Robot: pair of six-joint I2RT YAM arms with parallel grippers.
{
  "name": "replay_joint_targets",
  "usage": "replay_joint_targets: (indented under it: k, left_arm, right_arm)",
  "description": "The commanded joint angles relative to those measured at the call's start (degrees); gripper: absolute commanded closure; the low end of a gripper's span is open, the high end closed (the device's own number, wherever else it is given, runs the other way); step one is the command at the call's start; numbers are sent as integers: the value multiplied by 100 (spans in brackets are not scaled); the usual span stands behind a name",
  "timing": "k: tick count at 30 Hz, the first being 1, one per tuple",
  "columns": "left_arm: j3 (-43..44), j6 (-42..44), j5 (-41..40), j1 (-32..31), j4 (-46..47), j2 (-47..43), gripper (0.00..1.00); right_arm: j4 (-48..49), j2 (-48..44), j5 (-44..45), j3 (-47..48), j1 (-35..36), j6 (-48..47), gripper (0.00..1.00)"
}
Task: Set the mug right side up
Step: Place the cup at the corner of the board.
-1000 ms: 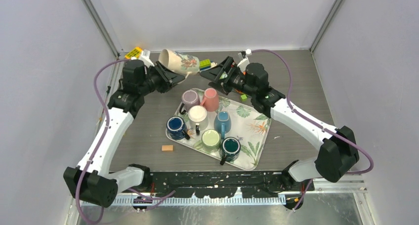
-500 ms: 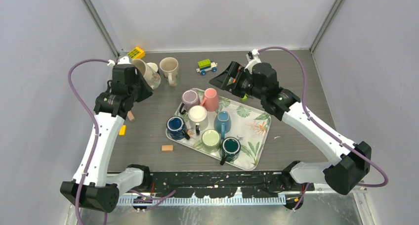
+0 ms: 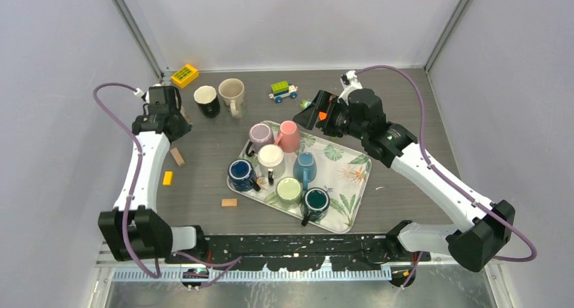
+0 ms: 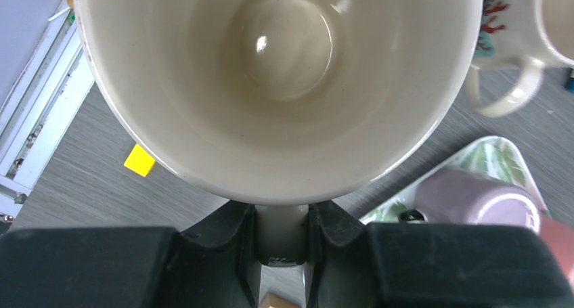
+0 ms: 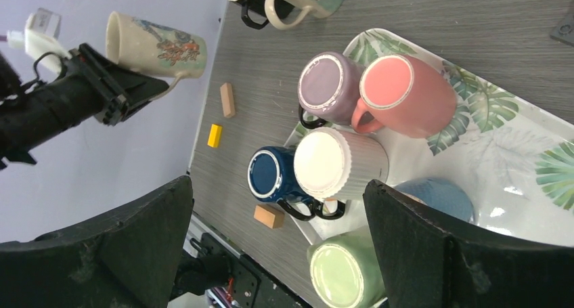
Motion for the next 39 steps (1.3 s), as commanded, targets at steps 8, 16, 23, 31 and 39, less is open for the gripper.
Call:
replay_joint_targets:
  k: [8,16,23,31,39]
  left_arm:
    - [0,59,-508,140,2120,1073,100]
    - [295,278,-515,152,2360,1891,100]
    - [336,396,-176,228,2528,2296,100]
    - [506,348,131,261,2379,2538,91]
    - [787,401,222,259,2031,2626,62]
  right_arm:
    - [-275,-354,392,210,26,-464,0]
    - [-454,-474,578,191,25,-635,0]
    - [-522,-406,603,210,25,-719,0]
    - [-647,-215,456,362,25,-788,0]
    - [-808,-20,375,477,23,-824,0]
